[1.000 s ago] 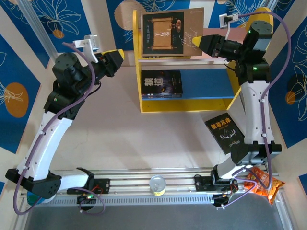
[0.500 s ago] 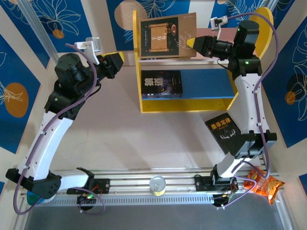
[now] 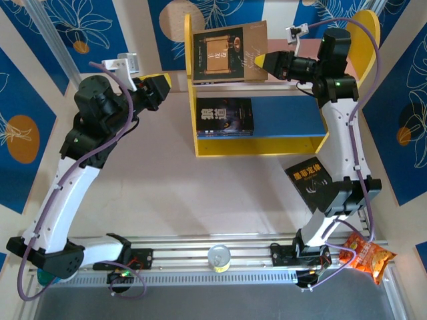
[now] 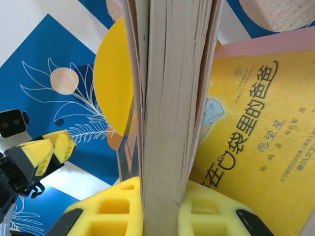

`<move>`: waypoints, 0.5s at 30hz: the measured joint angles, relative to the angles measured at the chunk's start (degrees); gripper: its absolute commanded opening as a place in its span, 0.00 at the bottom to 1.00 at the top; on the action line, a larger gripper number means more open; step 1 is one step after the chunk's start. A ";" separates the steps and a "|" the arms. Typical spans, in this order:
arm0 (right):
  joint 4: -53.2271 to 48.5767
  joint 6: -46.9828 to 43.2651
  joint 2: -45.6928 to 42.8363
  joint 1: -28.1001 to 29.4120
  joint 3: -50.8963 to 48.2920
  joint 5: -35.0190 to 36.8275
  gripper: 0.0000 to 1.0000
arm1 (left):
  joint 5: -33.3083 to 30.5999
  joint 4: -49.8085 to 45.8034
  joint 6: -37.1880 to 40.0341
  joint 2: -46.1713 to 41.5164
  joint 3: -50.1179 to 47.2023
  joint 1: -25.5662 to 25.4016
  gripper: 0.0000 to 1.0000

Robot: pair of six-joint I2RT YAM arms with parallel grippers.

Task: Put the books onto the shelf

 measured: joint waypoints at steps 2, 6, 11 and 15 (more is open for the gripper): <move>-0.72 -0.24 0.31 0.17 0.33 0.50 0.06 | -0.02 -0.02 -0.02 -0.09 -0.07 0.00 0.35; -2.82 -1.22 0.50 0.55 1.51 2.10 0.20 | -0.02 -0.02 0.00 -0.24 -0.20 0.00 0.36; -4.92 -3.04 0.50 1.51 3.32 5.77 0.29 | -0.02 -0.02 0.00 -0.24 -0.20 0.00 0.37; -8.26 -5.22 1.31 2.60 6.69 9.86 0.33 | 0.04 -0.63 0.02 -0.22 -0.17 0.00 0.37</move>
